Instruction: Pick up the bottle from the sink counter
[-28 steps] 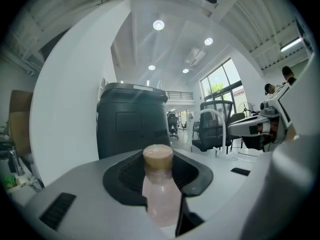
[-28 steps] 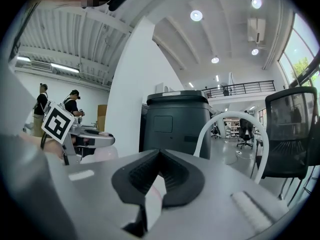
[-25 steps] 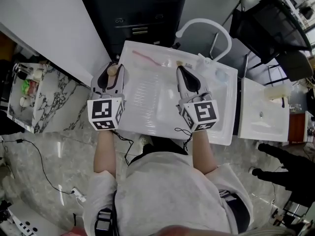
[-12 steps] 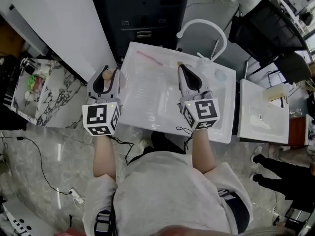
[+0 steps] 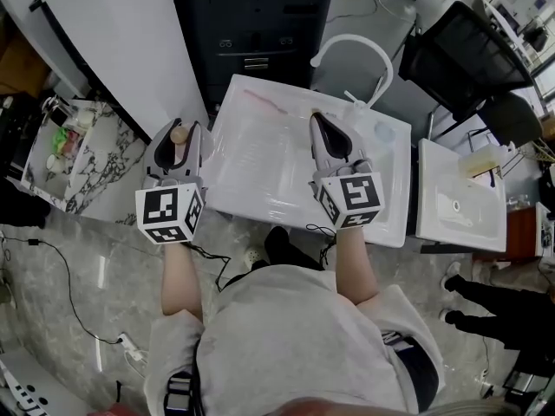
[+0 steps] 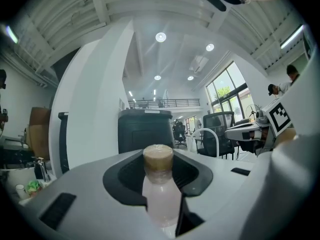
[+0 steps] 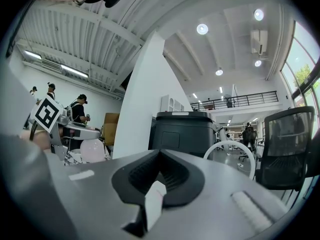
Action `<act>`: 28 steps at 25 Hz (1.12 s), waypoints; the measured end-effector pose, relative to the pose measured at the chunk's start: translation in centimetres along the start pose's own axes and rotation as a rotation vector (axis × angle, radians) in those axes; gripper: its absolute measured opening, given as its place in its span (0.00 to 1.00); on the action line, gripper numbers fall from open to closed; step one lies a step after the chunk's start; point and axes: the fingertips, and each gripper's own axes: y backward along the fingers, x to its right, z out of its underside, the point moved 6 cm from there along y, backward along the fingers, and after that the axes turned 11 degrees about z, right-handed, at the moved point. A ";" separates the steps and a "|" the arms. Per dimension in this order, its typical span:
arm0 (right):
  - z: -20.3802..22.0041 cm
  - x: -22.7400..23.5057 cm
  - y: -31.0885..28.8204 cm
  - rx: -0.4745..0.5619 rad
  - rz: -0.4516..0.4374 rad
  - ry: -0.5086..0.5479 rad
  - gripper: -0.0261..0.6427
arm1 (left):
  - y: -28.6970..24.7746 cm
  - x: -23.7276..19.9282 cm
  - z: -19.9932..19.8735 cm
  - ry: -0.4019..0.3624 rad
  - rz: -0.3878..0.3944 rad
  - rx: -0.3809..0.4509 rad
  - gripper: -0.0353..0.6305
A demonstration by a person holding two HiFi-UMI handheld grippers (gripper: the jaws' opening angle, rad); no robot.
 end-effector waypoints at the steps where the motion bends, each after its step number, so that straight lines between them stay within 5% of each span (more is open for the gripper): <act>1: -0.1 -0.1 0.2 0.005 0.001 0.001 0.06 | 0.4 0.0 0.0 -0.002 -0.003 0.003 0.25; 28: -1.5 -2.8 2.8 0.024 0.030 0.028 0.06 | 4.5 -0.7 -0.3 -0.004 0.003 0.025 0.25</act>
